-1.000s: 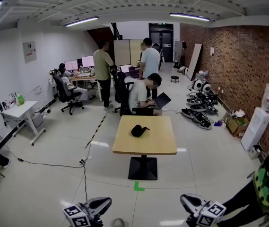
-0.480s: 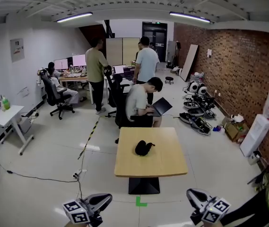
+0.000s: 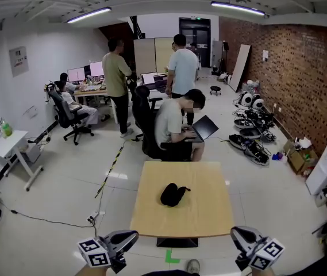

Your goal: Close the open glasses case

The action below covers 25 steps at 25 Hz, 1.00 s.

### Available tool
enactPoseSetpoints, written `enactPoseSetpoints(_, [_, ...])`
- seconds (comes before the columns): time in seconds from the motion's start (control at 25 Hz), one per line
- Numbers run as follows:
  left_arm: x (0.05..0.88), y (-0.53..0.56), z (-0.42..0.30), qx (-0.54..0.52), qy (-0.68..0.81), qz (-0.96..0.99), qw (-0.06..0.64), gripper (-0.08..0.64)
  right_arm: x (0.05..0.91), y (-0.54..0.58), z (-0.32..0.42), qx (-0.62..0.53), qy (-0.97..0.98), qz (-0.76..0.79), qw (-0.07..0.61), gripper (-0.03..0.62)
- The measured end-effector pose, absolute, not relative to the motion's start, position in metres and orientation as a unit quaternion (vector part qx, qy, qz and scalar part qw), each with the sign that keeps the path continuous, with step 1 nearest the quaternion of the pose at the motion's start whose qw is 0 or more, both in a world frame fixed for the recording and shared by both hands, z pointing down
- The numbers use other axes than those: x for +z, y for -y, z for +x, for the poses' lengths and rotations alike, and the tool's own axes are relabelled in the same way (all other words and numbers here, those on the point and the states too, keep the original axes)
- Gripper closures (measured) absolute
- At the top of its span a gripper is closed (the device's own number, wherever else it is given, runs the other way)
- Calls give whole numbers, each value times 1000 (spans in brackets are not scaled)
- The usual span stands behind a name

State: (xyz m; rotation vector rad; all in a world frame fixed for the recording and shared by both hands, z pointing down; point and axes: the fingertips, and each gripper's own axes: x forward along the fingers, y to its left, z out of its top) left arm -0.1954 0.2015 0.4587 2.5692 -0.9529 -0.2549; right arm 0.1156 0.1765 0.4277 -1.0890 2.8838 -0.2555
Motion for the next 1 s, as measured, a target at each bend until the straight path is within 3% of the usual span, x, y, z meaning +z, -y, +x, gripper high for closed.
enactPoseSetpoints(0.24, [450, -91, -138, -112, 385, 889, 221, 568, 408, -35, 156, -81, -956, -280, 27, 604])
enactPoseSetpoints(0.68, [527, 42, -97, 116, 429, 867, 226, 553, 440, 70, 183, -112, -961, -252, 28, 604])
enactPoseSetpoints(0.88, [581, 93, -90, 198, 389, 863, 252, 374, 440, 80, 185, -109, -952, -286, 4, 604])
enactPoseSetpoints(1.0, [613, 117, -99, 225, 373, 853, 289, 201, 432, 80, 170, -110, -944, -312, -6, 604])
